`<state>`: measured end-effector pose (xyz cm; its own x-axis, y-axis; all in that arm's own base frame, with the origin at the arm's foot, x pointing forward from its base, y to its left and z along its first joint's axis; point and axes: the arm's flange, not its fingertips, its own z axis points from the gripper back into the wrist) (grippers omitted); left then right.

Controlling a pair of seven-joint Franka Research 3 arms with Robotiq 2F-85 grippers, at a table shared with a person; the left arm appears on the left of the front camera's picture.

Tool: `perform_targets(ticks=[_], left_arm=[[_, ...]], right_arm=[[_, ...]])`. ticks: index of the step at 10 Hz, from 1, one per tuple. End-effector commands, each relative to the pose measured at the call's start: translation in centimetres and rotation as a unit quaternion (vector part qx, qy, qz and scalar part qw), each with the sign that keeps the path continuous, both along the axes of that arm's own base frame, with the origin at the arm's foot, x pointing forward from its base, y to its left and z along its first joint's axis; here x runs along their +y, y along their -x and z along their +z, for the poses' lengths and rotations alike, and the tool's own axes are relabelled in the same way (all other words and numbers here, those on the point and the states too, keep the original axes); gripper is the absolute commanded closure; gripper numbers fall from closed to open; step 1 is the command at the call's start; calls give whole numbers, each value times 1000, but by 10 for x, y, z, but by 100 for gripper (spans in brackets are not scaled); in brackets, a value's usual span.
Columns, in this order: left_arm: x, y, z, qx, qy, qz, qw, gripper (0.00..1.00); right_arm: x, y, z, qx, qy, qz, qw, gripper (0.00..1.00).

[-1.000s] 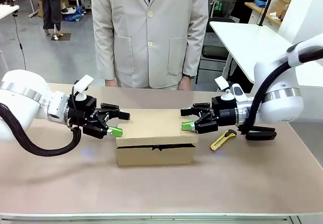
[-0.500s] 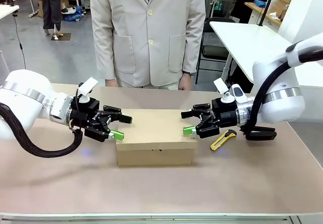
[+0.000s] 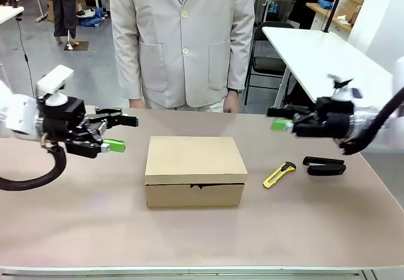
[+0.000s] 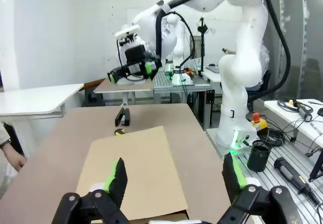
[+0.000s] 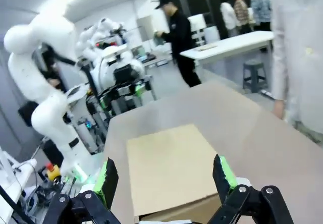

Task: Pack the item into the box.
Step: Close the Mailer Box.

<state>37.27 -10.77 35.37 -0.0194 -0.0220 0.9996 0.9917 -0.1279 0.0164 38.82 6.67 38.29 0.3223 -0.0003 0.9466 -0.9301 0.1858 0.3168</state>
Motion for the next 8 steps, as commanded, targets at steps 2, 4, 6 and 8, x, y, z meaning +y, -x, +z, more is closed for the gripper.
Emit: perform_targets(ticks=[2,4,6,8], left_arm=[[-19,-23,-19,7,-24,-8,1000,0],[18,-2,15,95,-1,17,995,0],[89,9,46,265,8,74,961,0],[153,22,53,403,9,142,904,0]], right_arm=[[24,4,-14,-14,5,24,1000,0],[-38,-8,1,93,12,-66,993,0],[-108,3,14,236,-15,-128,963,0],[-167,31,22,288,9,-109,951,0]])
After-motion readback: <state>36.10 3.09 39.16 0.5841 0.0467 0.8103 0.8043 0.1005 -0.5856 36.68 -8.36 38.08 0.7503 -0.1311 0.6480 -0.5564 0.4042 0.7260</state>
